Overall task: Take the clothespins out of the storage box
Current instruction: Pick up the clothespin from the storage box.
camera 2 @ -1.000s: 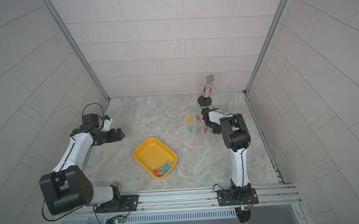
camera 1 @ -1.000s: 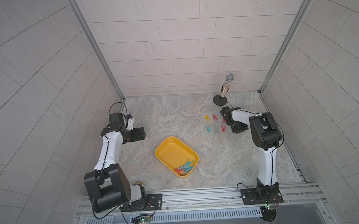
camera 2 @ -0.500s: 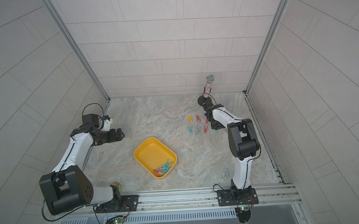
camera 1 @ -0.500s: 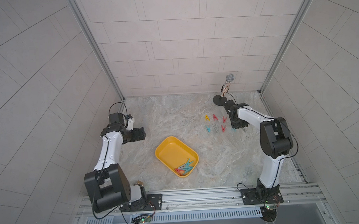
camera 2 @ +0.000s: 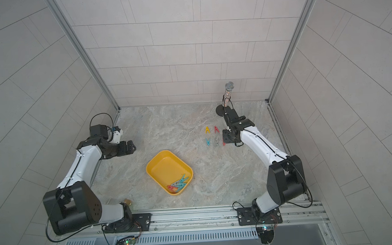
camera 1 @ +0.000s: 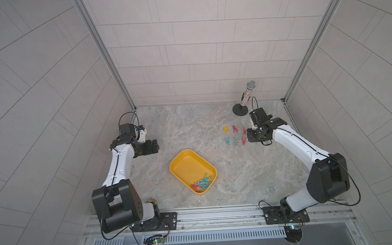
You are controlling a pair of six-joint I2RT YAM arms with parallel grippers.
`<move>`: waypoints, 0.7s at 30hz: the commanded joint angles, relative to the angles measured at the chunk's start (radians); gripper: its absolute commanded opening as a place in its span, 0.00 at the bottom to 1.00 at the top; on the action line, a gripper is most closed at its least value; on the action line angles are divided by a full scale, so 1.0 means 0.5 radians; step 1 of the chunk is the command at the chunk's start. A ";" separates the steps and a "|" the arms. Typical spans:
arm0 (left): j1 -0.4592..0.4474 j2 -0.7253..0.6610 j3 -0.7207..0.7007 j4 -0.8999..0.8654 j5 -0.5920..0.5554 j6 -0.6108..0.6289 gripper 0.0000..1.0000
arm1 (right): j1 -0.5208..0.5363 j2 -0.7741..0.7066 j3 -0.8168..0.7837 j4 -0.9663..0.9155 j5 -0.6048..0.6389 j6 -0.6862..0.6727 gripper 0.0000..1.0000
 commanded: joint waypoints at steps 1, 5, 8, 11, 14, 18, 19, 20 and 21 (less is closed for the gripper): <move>0.018 0.004 0.032 -0.012 -0.012 -0.001 1.00 | 0.170 -0.145 -0.031 0.133 -0.267 -0.072 0.35; 0.016 0.010 0.032 -0.013 -0.018 -0.001 1.00 | 0.425 -0.195 -0.032 0.197 -0.333 -0.170 0.35; 0.018 0.013 0.031 -0.013 -0.024 0.001 1.00 | 0.618 -0.162 0.004 0.202 -0.395 -0.279 0.35; 0.016 0.016 0.031 -0.012 -0.032 0.002 1.00 | 0.793 -0.080 0.064 0.165 -0.472 -0.387 0.35; 0.017 0.016 0.031 -0.013 -0.042 0.002 1.00 | 0.960 0.023 0.127 0.109 -0.527 -0.501 0.37; 0.015 0.016 0.031 -0.013 -0.050 0.002 1.00 | 1.149 0.183 0.207 0.032 -0.529 -0.645 0.38; 0.018 0.016 0.031 -0.013 -0.054 0.002 1.00 | 1.183 0.222 0.226 0.010 -0.528 -0.672 0.38; 0.018 0.017 0.032 -0.012 -0.057 0.002 1.00 | 1.219 0.265 0.248 -0.013 -0.527 -0.701 0.38; 0.018 0.014 0.031 -0.012 -0.056 0.002 1.00 | 1.251 0.308 0.269 -0.033 -0.525 -0.730 0.38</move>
